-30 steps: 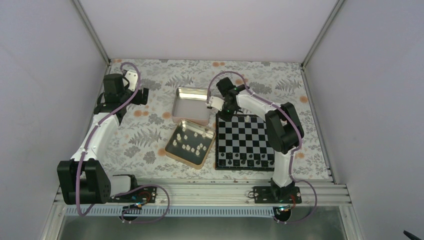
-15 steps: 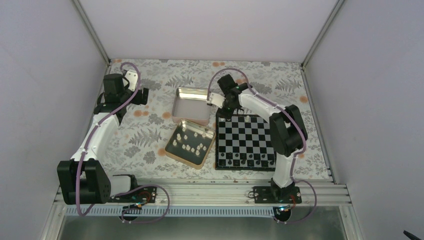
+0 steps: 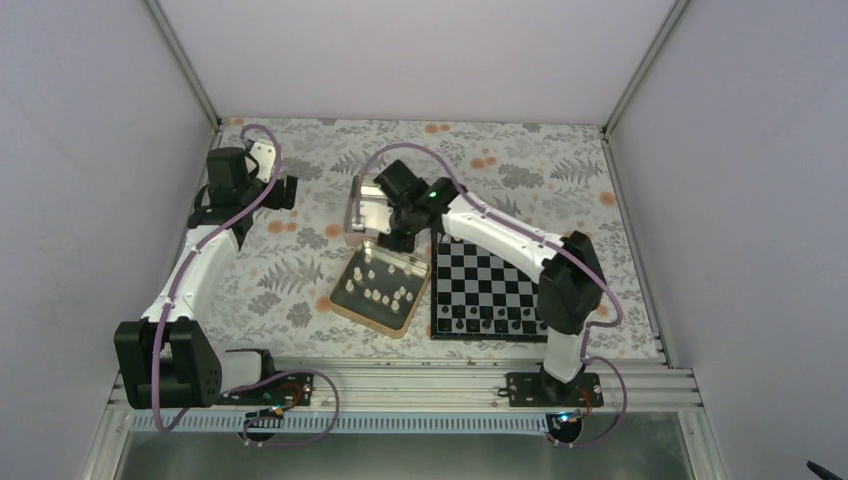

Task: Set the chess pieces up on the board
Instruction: Pick up the chess piece from the storage box.

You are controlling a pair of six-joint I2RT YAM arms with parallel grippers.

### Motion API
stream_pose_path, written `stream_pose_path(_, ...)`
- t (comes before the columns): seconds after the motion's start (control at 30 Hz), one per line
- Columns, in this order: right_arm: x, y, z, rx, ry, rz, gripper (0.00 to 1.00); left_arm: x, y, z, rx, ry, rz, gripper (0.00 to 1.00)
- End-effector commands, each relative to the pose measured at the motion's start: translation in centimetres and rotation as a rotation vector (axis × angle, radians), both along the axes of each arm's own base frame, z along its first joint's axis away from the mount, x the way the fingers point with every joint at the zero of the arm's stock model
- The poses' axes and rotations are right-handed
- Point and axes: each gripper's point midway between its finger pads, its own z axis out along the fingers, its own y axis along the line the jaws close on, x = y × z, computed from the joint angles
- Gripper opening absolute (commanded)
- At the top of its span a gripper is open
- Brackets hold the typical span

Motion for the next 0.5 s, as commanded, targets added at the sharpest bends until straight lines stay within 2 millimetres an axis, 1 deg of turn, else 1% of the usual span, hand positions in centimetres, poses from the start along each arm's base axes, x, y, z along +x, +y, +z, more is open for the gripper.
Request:
stream_pose_path(0.0, -2.4, 2.9, -2.6, -0.003, 0.095, 0.081, 0.33, 0.2, 0.3, 0.2, 0.008, -0.01, 0.007, 1.0)
stream_pose_path(0.1, -3.5, 4.8, -3.8, 0.005, 0.102, 0.134, 0.33, 0.2, 0.4, 0.2, 0.011, -0.008, 0.009, 1.0)
stream_pose_path(0.17, -3.8, 5.5, -5.4, -0.02, 0.12, 0.153, 0.36, 0.1, 0.4, 0.2, 0.012, -0.01, 0.011, 1.0)
stream_pose_path(0.27, -4.3, 6.4, -6.9, -0.043, 0.151, 0.176, 0.38, 0.1, 0.5, 0.3, 0.015, -0.013, 0.015, 1.0)
stream_pose_path(0.33, -4.6, 6.9, -7.5, -0.044, 0.153, 0.189, 0.38, 0.1, 0.5, 0.3, 0.014, -0.013, 0.017, 1.0)
stream_pose_path(0.47, -4.9, 7.6, -8.2, -0.043, 0.158, 0.201, 0.41, 0.1, 0.3, 0.2, 0.007, -0.009, 0.003, 1.0)
